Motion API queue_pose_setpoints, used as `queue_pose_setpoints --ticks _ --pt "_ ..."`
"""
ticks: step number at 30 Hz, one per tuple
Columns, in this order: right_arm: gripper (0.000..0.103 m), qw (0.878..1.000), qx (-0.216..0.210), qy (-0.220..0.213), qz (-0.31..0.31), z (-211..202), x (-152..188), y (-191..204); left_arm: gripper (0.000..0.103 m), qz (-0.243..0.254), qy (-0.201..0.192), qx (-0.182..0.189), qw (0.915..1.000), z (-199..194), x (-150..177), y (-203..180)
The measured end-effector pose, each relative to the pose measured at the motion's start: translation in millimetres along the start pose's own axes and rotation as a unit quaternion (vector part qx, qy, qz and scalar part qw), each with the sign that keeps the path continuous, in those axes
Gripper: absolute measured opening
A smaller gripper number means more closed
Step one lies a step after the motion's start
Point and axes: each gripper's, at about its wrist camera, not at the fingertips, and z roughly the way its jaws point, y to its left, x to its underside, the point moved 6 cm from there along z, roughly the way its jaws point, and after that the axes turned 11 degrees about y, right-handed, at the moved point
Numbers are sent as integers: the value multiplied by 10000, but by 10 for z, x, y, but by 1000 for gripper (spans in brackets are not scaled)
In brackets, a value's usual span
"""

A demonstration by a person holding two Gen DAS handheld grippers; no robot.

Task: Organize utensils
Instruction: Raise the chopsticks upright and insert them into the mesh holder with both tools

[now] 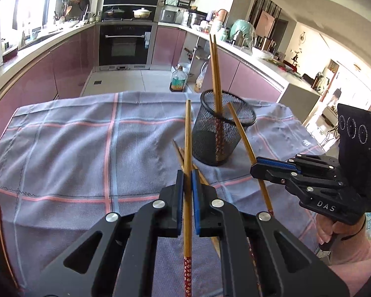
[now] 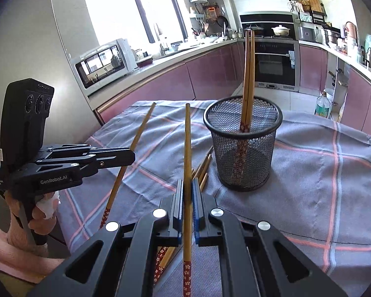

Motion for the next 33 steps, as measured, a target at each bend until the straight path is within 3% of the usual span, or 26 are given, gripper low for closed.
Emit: queue_pose_setpoints --ticks 21,33 --pt "5 9967 37 -805 49 -520 -298 -101 7 166 -765 538 9955 -688 -287 -213" --pt "5 9910 263 -1311 -90 -881 -644 -182 7 268 -1142 623 9911 -901 -695 -342"
